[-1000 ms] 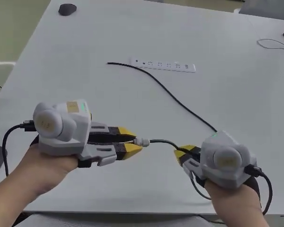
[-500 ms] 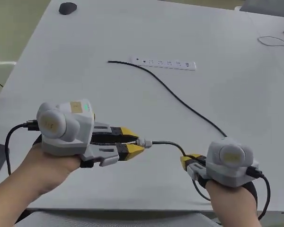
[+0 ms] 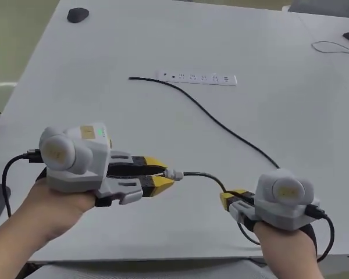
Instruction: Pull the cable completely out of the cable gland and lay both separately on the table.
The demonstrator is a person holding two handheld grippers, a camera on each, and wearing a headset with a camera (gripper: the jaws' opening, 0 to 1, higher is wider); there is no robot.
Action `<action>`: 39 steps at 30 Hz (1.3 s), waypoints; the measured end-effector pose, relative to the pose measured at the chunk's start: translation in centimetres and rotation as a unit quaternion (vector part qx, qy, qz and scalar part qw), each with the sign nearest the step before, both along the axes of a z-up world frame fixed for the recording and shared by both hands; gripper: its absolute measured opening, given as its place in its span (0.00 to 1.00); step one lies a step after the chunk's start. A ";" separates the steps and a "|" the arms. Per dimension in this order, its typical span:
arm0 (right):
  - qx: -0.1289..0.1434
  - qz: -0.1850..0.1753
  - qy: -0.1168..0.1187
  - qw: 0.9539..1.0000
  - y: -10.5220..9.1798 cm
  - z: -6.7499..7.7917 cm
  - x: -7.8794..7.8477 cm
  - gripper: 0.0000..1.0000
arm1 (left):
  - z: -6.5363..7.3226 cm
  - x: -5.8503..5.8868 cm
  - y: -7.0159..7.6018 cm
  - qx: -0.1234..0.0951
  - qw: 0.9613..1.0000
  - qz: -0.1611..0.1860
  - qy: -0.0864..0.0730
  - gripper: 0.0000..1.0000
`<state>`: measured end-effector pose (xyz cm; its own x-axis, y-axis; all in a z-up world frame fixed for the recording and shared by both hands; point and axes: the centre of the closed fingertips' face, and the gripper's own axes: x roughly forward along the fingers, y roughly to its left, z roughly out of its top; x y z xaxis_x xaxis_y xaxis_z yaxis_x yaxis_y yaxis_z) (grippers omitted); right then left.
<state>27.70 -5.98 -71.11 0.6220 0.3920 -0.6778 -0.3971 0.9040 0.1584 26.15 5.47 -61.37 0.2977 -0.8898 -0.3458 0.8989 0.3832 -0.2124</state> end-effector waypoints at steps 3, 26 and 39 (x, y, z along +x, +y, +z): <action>0.002 0.009 -0.004 1.000 0.3 0.8 -0.2 0.03 | -0.1 0.1 0.0 0.003 1.000 0.000 -0.001 0.15; -0.130 0.296 -0.146 0.935 9.7 7.3 -1.6 0.11 | -0.4 -0.6 -0.2 0.010 1.000 -0.017 -0.008 0.15; -0.158 0.317 -0.161 0.921 10.3 7.0 -1.6 0.02 | -0.8 -0.7 0.0 0.008 1.000 -0.015 -0.001 0.15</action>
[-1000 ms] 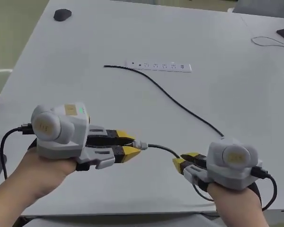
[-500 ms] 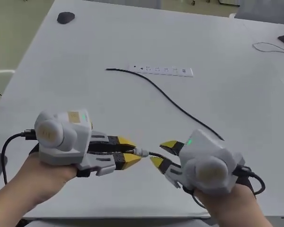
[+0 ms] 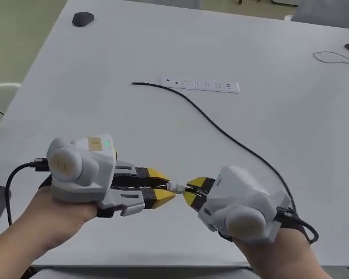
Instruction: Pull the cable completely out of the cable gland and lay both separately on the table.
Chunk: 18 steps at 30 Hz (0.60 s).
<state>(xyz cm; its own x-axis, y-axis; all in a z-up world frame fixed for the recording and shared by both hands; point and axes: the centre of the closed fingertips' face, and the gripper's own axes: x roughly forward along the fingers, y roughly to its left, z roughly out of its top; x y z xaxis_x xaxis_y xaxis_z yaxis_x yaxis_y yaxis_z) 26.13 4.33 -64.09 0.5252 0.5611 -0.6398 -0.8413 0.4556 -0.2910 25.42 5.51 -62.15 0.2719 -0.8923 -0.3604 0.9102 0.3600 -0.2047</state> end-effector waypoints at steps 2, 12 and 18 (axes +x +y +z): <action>-0.001 0.000 -0.004 1.000 0.0 0.0 0.1 0.02 | 0.0 0.1 0.0 -0.001 1.000 0.001 0.001 0.15; 0.007 -0.014 -0.004 1.000 -0.2 0.1 0.8 0.01 | 0.4 0.7 0.2 -0.008 1.000 0.005 -0.002 0.15; 0.024 -0.042 0.011 0.999 -1.0 0.0 1.3 0.01 | 0.7 0.9 0.5 -0.010 1.000 0.009 -0.008 0.15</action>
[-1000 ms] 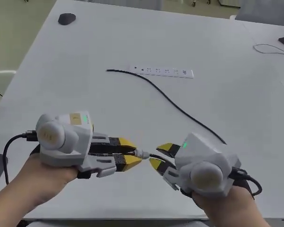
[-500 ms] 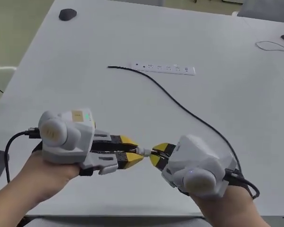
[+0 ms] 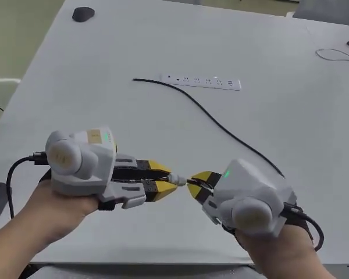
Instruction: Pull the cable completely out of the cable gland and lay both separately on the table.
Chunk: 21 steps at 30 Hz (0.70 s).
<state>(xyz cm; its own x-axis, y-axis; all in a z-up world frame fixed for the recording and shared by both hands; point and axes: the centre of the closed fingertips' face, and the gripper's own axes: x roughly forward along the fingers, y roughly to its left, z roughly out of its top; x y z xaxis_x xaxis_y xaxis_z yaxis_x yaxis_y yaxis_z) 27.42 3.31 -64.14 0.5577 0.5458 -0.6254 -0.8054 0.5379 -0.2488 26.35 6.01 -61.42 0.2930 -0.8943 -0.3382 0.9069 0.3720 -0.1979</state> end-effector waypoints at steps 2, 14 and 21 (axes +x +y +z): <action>0.003 -0.015 0.002 1.000 -0.6 -0.1 0.4 0.01 | 0.3 0.2 0.3 -0.005 1.000 0.006 0.001 0.15; 0.067 -0.127 0.066 0.987 -5.1 -1.9 2.0 0.00 | 1.5 0.9 1.0 -0.025 0.999 0.026 -0.005 0.15; 0.144 -0.215 0.147 0.955 -7.2 -4.6 1.5 0.00 | 1.5 0.5 0.7 -0.023 0.999 0.024 -0.004 0.15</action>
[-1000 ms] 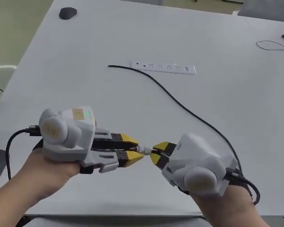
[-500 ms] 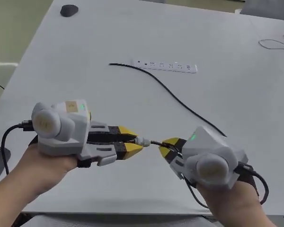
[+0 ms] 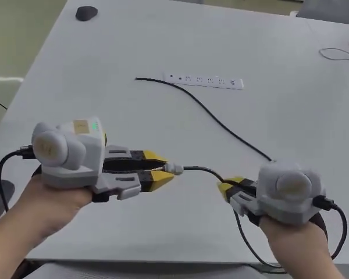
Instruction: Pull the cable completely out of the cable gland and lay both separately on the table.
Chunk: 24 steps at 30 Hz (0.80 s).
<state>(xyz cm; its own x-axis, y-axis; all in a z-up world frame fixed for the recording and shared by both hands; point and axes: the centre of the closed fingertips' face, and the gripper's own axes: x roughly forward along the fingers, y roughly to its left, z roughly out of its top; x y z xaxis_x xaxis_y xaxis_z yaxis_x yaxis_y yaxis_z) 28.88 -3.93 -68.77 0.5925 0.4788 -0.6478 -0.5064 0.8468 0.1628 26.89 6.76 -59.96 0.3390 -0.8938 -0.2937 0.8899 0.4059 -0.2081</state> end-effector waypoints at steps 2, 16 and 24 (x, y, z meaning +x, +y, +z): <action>0.025 -0.033 0.029 0.999 -0.6 -1.0 -0.2 0.00 | 0.0 -0.1 -0.1 0.001 1.000 -0.001 -0.002 0.15; 0.082 -0.114 0.093 0.986 -1.8 -4.3 -1.0 0.01 | -0.2 -0.3 -0.4 0.004 1.000 -0.009 -0.001 0.15; 0.072 -0.092 0.083 0.990 -1.6 -4.2 -1.1 0.02 | 0.1 -0.3 -0.3 0.002 1.000 -0.007 -0.001 0.15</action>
<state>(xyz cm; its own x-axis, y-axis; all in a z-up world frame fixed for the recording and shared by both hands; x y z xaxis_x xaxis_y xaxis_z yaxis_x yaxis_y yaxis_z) 27.73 -5.51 -72.98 0.5704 0.4660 -0.6764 -0.3014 0.8848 0.3554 26.62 6.50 -59.87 0.3271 -0.8974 -0.2960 0.8957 0.3943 -0.2057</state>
